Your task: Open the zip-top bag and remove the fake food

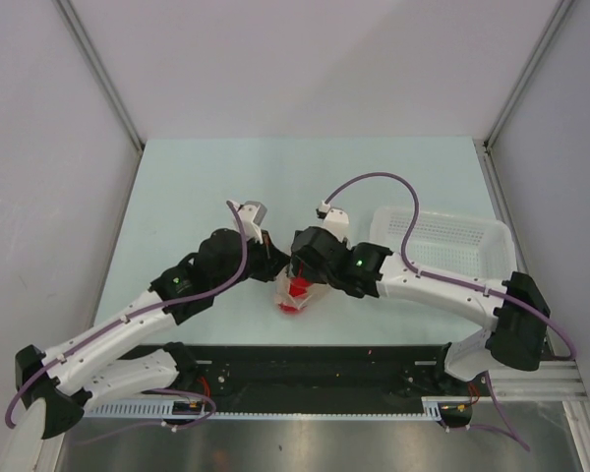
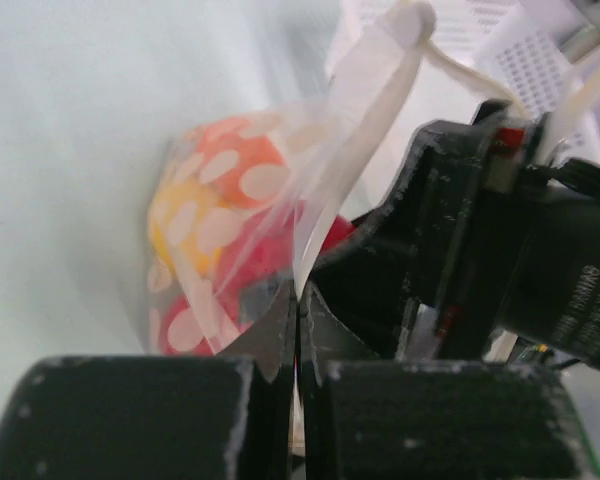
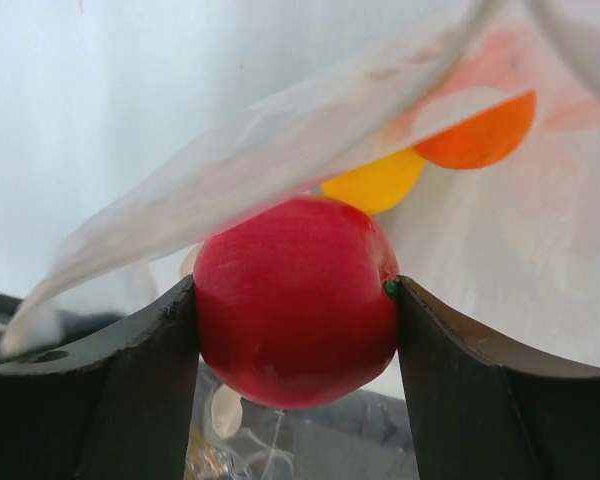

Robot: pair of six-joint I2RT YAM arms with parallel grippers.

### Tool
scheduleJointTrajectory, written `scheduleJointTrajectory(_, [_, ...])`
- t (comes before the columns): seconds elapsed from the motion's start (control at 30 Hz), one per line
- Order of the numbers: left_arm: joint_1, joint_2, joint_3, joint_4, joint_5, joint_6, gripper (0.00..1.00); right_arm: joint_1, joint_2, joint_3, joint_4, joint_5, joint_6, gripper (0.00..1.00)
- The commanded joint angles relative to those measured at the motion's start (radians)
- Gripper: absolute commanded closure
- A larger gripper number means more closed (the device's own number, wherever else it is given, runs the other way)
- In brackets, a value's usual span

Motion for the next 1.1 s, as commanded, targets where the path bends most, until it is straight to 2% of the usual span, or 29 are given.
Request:
scheduleJointTrajectory(0.0, [-0.032, -0.037, 0.003, 0.006, 0.117, -0.027, 1.00, -0.020, -0.047, 0.092, 0.056, 0.123, 0.191, 0.81])
scheduleJointTrajectory(0.07, [-0.032, -0.050, -0.018, 0.029, 0.116, -0.015, 1.00, -0.023, -0.091, 0.113, -0.002, 0.119, 0.257, 0.81])
scheduleJointTrajectory(0.1, [-0.034, -0.066, -0.028, 0.040, 0.120, 0.002, 1.00, -0.027, -0.104, 0.118, -0.023, 0.122, 0.269, 0.86])
scheduleJointTrajectory(0.2, [-0.034, -0.092, -0.083, 0.098, 0.106, 0.016, 1.00, -0.026, -0.135, 0.147, -0.083, 0.131, 0.313, 0.87])
scheduleJointTrajectory(0.33, [-0.043, -0.090, -0.111, 0.193, 0.145, -0.004, 1.00, -0.037, -0.196, 0.036, -0.050, 0.123, 0.393, 0.87])
scheduleJointTrajectory(0.37, [-0.046, -0.089, -0.112, 0.198, 0.143, -0.004, 1.00, -0.041, -0.228, 0.014, -0.018, 0.081, 0.383, 0.88])
scheduleJointTrajectory(0.4, [-0.051, -0.089, -0.117, 0.196, 0.120, -0.010, 1.00, -0.046, -0.240, -0.011, 0.068, 0.047, 0.354, 0.88])
scheduleJointTrajectory(0.47, [-0.051, -0.092, -0.117, 0.169, 0.088, -0.021, 1.00, -0.043, -0.269, -0.013, 0.096, -0.025, 0.244, 0.87])
scheduleJointTrajectory(0.53, [-0.051, -0.089, -0.083, 0.079, -0.006, -0.021, 1.00, -0.029, -0.291, -0.003, 0.128, -0.094, 0.113, 0.84])
scheduleJointTrajectory(0.6, [-0.051, -0.090, -0.053, 0.033, -0.059, -0.015, 1.00, -0.026, -0.318, 0.033, 0.060, -0.105, -0.024, 0.83])
scheduleJointTrajectory(0.7, [-0.049, -0.104, -0.037, -0.017, -0.114, -0.015, 1.00, -0.029, -0.410, 0.011, -0.034, -0.030, -0.123, 0.82])
scheduleJointTrajectory(0.77, [-0.049, -0.115, -0.031, -0.024, -0.114, -0.015, 1.00, -0.078, -0.467, -0.015, -0.100, 0.028, -0.150, 0.80])
scheduleJointTrajectory(0.83, [-0.049, -0.115, -0.023, -0.032, -0.113, -0.010, 1.00, -0.147, -0.556, -0.069, -0.122, 0.015, -0.185, 0.79])
scheduleJointTrajectory(0.87, [-0.049, -0.113, -0.020, -0.034, -0.111, -0.004, 1.00, -0.229, -0.582, -0.088, -0.134, 0.005, -0.191, 0.78])
scheduleJointTrajectory(0.93, [-0.048, -0.112, -0.012, -0.038, -0.107, -0.001, 1.00, -0.308, -0.659, -0.138, -0.131, -0.051, -0.237, 0.74])
scheduleJointTrajectory(1.07, [-0.048, -0.118, 0.013, -0.031, -0.096, 0.008, 1.00, -0.594, -0.669, -0.209, -0.139, -0.163, -0.323, 0.70])
